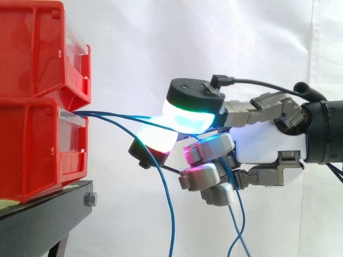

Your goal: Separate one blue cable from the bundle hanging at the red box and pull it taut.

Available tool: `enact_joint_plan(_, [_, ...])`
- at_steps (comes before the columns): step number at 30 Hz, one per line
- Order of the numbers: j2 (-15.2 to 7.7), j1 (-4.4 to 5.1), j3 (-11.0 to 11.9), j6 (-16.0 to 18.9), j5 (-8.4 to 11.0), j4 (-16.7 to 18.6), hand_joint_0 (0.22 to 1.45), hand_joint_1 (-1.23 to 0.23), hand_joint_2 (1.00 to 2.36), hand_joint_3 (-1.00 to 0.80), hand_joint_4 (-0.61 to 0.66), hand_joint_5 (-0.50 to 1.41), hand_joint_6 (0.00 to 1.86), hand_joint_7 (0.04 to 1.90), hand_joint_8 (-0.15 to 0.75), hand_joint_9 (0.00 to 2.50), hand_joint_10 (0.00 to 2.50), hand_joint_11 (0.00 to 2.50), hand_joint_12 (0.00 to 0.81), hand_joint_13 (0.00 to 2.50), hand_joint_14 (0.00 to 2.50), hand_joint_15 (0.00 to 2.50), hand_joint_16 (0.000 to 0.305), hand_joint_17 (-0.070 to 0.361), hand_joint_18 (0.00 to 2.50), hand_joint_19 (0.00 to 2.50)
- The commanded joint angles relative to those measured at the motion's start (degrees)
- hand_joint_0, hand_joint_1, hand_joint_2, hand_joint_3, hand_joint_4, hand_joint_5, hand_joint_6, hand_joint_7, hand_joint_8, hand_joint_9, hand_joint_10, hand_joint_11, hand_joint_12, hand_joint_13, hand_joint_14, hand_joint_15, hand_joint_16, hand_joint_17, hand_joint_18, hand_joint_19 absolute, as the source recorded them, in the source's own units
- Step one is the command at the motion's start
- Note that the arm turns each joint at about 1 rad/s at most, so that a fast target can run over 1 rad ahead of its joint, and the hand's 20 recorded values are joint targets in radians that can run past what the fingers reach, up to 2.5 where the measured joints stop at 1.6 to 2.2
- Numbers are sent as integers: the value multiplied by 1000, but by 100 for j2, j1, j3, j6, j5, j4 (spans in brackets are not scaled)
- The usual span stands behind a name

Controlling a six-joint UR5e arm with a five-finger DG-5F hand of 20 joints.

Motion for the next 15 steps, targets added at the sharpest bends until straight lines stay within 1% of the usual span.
enact_joint_plan(1, [1,0,-7,0,1,-2,729,-932,1000,-500,83,-192,916,871,283,869,539,1423,385,957,23,1180,45,102,925,1012])
enact_joint_plan(2, [1,0,-7,0,1,-11,742,-937,1000,-500,77,-189,913,881,283,882,375,1447,386,920,24,1092,45,101,897,967])
enact_joint_plan(3, [1,0,-7,0,1,-2,742,-948,1000,-500,72,-187,912,877,279,883,348,1449,382,900,25,1069,45,101,896,948])
enact_joint_plan(4, [1,-9,-7,0,1,-11,727,-954,1000,-500,71,-185,911,886,275,891,258,1455,375,883,25,1038,45,100,885,931])
enact_joint_plan(6, [-7,0,-7,0,1,-2,642,-976,1000,-500,63,-180,909,888,274,901,166,1485,373,852,26,1005,44,100,836,890])
enact_joint_plan(7, [1,0,-7,0,1,-2,592,-967,1000,-500,73,-176,906,892,274,908,136,1481,372,838,25,987,45,100,811,881])
enact_joint_plan(8, [1,0,-7,0,1,-2,542,-932,1000,-500,82,-168,898,897,284,928,36,1479,381,834,25,978,47,105,791,875])
enact_joint_plan(9, [1,0,-7,0,1,-2,512,-888,1000,-500,88,-159,886,916,290,942,0,1461,391,829,24,965,48,108,783,870])
enact_joint_plan(10, [1,0,-7,0,1,-2,494,-790,1000,-500,103,-146,865,919,297,951,2,1368,394,825,24,926,49,111,770,866])
enact_joint_plan(11, [-7,0,-7,0,1,-2,492,-636,1000,-500,123,-136,837,918,288,958,5,1288,387,824,24,916,49,110,761,874])
enact_joint_plan(12, [-7,0,-7,0,9,-11,499,-535,1000,-500,117,-122,790,960,279,965,7,1228,382,821,24,915,48,108,748,885])
enact_joint_plan(13, [1,0,-7,0,9,-2,508,-512,1000,-500,123,-114,763,970,274,964,11,1225,373,819,22,897,47,105,732,883])
enact_joint_plan(15, [1,0,-7,0,9,-2,560,-409,1000,-500,107,-99,701,1044,241,968,14,1141,353,807,26,874,43,96,687,894])
